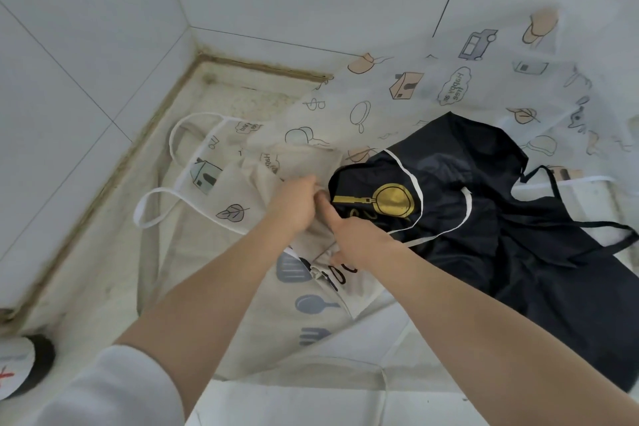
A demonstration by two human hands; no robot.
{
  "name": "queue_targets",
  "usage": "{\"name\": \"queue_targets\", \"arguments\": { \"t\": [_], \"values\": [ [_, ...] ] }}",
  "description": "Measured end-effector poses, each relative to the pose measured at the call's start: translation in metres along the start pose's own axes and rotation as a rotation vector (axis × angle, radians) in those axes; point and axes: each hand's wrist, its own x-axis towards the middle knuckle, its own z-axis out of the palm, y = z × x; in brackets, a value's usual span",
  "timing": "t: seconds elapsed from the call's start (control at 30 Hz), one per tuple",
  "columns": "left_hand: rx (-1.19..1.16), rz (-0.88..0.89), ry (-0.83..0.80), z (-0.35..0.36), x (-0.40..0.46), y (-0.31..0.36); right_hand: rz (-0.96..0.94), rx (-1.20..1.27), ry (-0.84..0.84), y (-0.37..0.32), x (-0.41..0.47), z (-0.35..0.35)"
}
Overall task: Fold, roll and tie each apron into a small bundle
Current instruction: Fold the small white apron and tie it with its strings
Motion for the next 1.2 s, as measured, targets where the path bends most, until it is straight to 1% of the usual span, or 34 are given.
{"name": "queue_targets", "arguments": {
  "t": [0.07, 0.13, 0.17, 0.2, 0.23, 0.27, 0.3, 0.33, 0.37, 0.4, 0.47, 0.5, 0.53, 0.57, 0.6, 0.63, 0.67, 0.7, 0.73, 0.77, 0.83, 0.9, 0.97, 1.03, 1.07, 1.13, 1.2],
  "values": [
    [-0.096, -0.05, 0.109, -0.021, 0.016, -0.012, 0.003, 0.04, -0.045, 0.002, 0.0, -0.004],
    [-0.25, -0.16, 0.274, -0.049, 0.032, -0.03, -0.001, 0.06, -0.071, 0.002, 0.0, -0.007],
    [-0.389, -0.244, 0.369, -0.064, 0.04, -0.039, -0.001, 0.055, -0.075, 0.001, 0.0, -0.008],
    [-0.583, -0.336, 0.459, -0.078, 0.047, -0.048, -0.002, 0.045, -0.071, 0.0, 0.0, -0.007],
    [-0.841, -0.419, 0.536, -0.092, 0.053, -0.054, -0.002, 0.036, -0.059, 0.0, 0.001, -0.007],
    [-1.116, -0.488, 0.584, -0.102, 0.054, -0.056, -0.002, 0.031, -0.054, 0.0, 0.001, -0.007],
    [-1.303, -0.525, 0.604, -0.107, 0.053, -0.058, 0.001, 0.033, -0.063, 0.0, 0.001, -0.008],
    [-1.371, -0.54, 0.584, -0.109, 0.05, -0.058, 0.005, 0.04, -0.081, -0.001, 0.002, -0.009],
    [-1.299, -0.558, 0.55, -0.107, 0.045, -0.058, 0.011, 0.049, -0.099, -0.001, 0.002, -0.009],
    [-1.121, -0.576, 0.507, -0.101, 0.039, -0.058, 0.017, 0.057, -0.114, 0.0, 0.002, -0.01],
    [-0.685, -0.632, 0.44, -0.076, 0.024, -0.061, 0.033, 0.066, -0.13, -0.001, 0.004, -0.01],
    [-0.518, -0.624, 0.466, -0.063, 0.015, -0.058, 0.04, 0.069, -0.136, -0.001, 0.005, -0.011],
    [-0.422, -0.572, 0.539, -0.051, 0.007, -0.054, 0.046, 0.064, -0.138, -0.001, 0.006, -0.012],
    [-0.377, -0.502, 0.644, -0.041, -0.001, -0.048, 0.051, 0.053, -0.144, -0.001, 0.007, -0.014],
    [-0.386, -0.454, 0.713, -0.031, -0.007, -0.043, 0.056, 0.051, -0.157, -0.002, 0.008, -0.014],
    [-0.447, -0.432, 0.755, -0.02, -0.013, -0.041, 0.066, 0.063, -0.172, -0.003, 0.008, -0.016],
    [-0.615, -0.484, 0.755, -0.012, -0.019, -0.038, 0.075, 0.082, -0.188, -0.004, 0.007, -0.016],
    [-0.847, -0.614, 0.694, -0.006, -0.026, -0.032, 0.076, 0.104, -0.191, -0.004, 0.007, -0.016],
    [-1.031, -0.762, 0.591, 0.002, -0.03, -0.029, 0.069, 0.125, -0.187, -0.003, 0.007, -0.015],
    [-1.113, -0.852, 0.467, 0.008, -0.035, -0.026, 0.059, 0.141, -0.172, -0.002, 0.007, -0.014],
    [-1.119, -0.808, 0.273, 0.016, -0.039, -0.025, 0.05, 0.161, -0.138, 0.001, 0.009, -0.01],
    [-1.233, -0.753, 0.125, 0.013, -0.04, -0.025, 0.034, 0.162, -0.089, 0.005, 0.009, -0.005],
    [-1.364, -0.707, 0.032, 0.01, -0.044, -0.025, 0.002, 0.161, -0.026, 0.009, 0.008, 0.004],
    [-1.426, -0.649, -0.033, 0.006, -0.047, -0.021, -0.016, 0.181, 0.041, 0.013, 0.006, 0.01],
    [-1.433, -0.631, -0.046, 0.006, -0.047, -0.019, -0.02, 0.201, 0.079, 0.014, 0.006, 0.012],
    [-1.386, -0.626, -0.011, 0.005, -0.047, -0.01, -0.018, 0.241, 0.138, 0.015, 0.004, 0.016],
    [-1.249, -0.598, 0.061, 0.005, -0.048, 0.004, 0.008, 0.307, 0.172, 0.015, 0.003, 0.021]
  ]
}}
